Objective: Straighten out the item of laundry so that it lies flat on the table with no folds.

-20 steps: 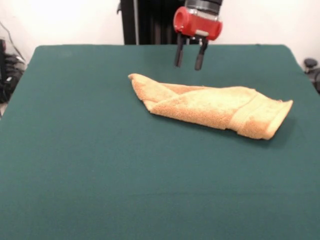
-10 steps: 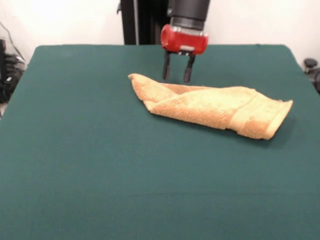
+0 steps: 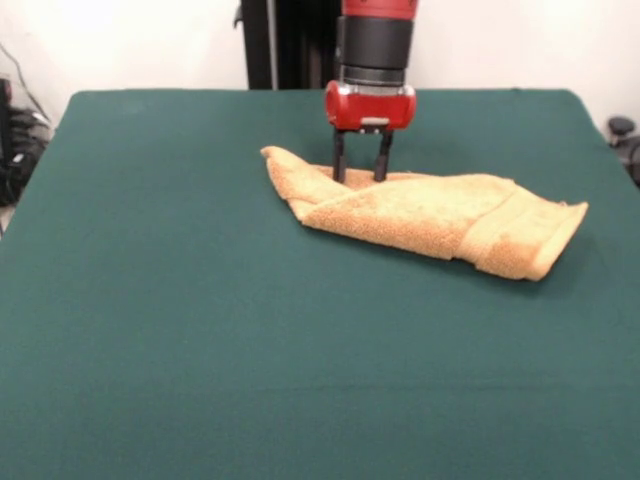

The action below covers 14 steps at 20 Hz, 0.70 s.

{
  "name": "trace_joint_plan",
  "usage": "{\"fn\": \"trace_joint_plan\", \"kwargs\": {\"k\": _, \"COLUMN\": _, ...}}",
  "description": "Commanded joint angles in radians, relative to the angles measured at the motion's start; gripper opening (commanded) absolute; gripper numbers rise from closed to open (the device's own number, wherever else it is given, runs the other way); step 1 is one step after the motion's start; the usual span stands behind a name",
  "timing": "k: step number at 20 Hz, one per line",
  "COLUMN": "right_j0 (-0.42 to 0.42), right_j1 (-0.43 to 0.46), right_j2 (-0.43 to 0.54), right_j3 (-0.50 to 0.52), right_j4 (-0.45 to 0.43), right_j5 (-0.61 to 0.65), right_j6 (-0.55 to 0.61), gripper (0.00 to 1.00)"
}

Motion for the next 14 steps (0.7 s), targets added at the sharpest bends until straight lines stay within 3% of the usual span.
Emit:
{"fn": "trace_joint_plan", "kwargs": {"k": 1, "right_j0": -0.010, "right_j1": 0.023, "right_j2": 0.207, "right_j3": 0.005, "right_j4": -0.009, "right_j5": 0.059, "right_j6": 0.218, "gripper": 1.00}}
{"fn": "trace_joint_plan", "kwargs": {"k": 14, "right_j0": 0.005, "right_j1": 0.041, "right_j2": 0.209, "right_j3": 0.008, "right_j4": 0.007, "right_j5": 0.031, "right_j6": 0.226, "gripper": 1.00}}
